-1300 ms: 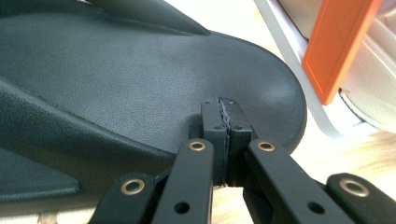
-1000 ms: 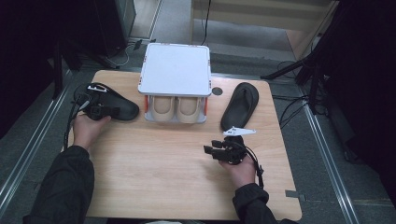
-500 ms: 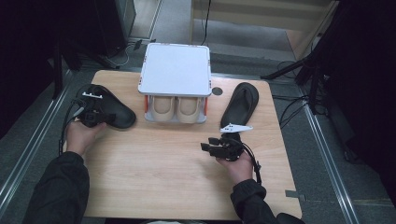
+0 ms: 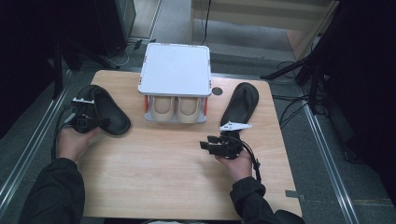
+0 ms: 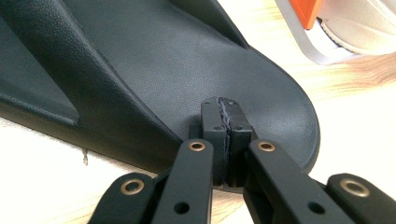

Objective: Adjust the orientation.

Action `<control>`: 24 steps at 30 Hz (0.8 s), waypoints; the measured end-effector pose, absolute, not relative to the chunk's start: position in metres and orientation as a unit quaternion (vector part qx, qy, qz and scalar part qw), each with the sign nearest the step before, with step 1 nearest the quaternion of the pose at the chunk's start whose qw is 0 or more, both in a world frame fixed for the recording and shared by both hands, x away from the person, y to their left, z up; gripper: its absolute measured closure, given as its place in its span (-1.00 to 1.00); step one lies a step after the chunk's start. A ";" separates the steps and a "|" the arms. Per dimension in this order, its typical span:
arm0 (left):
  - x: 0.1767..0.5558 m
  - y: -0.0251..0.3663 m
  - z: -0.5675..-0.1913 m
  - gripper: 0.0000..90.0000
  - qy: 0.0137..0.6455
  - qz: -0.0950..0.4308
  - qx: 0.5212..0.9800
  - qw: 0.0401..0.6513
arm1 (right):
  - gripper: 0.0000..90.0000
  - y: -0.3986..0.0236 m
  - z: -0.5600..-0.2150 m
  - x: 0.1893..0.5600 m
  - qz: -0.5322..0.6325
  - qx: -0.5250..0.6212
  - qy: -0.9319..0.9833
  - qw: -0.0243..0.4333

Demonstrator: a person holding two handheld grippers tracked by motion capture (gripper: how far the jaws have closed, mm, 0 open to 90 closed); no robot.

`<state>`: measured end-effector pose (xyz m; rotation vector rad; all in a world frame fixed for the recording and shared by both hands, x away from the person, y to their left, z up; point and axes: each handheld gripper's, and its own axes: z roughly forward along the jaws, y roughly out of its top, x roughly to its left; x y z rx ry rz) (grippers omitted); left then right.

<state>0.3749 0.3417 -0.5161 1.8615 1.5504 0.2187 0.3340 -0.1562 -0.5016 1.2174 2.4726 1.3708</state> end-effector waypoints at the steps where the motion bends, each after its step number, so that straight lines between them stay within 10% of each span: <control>1: 0.375 0.342 -0.516 1.00 0.599 0.084 0.717 0.348 | 0.18 -0.156 -0.501 0.334 0.444 0.396 0.803 0.031; 13: 0.375 0.359 -0.490 0.24 0.620 0.111 0.680 0.375 | 0.18 -0.153 -0.503 0.334 0.439 0.390 0.809 0.031; 24: 0.393 0.375 -0.492 0.05 0.637 0.134 0.666 0.364 | 0.18 -0.158 -0.503 0.330 0.430 0.398 0.810 0.033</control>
